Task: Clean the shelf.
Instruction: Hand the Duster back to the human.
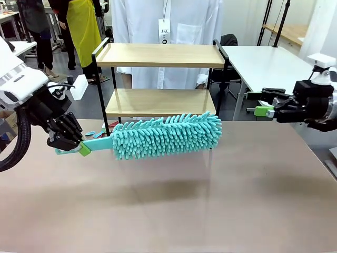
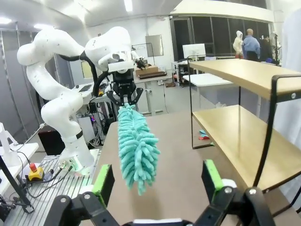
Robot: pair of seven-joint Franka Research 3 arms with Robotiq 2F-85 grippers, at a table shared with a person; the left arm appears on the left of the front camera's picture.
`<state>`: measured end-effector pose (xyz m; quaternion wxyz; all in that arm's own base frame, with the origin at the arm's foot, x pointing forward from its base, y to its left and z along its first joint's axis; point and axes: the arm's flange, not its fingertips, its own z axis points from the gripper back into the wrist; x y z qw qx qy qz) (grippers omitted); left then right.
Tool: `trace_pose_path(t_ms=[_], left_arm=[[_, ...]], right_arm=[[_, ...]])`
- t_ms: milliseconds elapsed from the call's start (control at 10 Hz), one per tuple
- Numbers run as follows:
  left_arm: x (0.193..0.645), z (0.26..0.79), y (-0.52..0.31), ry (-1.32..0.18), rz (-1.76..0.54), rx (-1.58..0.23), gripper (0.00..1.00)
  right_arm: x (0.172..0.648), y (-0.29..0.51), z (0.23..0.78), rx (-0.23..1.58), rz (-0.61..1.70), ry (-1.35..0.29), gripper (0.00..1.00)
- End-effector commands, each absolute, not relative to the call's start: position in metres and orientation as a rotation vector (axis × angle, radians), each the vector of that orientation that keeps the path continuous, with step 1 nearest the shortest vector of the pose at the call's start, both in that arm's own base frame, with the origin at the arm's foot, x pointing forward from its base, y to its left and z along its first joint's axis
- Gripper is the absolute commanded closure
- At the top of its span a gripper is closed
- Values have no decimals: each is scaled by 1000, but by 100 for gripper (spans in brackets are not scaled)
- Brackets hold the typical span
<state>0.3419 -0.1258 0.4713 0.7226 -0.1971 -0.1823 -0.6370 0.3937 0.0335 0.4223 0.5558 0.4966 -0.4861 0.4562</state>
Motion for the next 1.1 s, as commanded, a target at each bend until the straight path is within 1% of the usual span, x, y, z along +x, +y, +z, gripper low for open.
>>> trace_pose_path(t_ms=[0,300,400,700,1000], left_arm=[[342,474,-126,-398,-1392,-442,87],[342,474,-126,-398,-1392,-442,87],[342,474,-126,-398,-1392,-442,87],[342,474,-126,-398,-1392,-442,87],[342,474,-126,-398,-1392,-442,87]], right_arm=[[405,49,407,1153,1121,-1177,0],[420,75,395,1205,1170,-1017,0],[419,83,390,1223,1181,-987,0],[417,102,385,1261,1179,-963,0],[402,125,380,1280,1169,-974,0]])
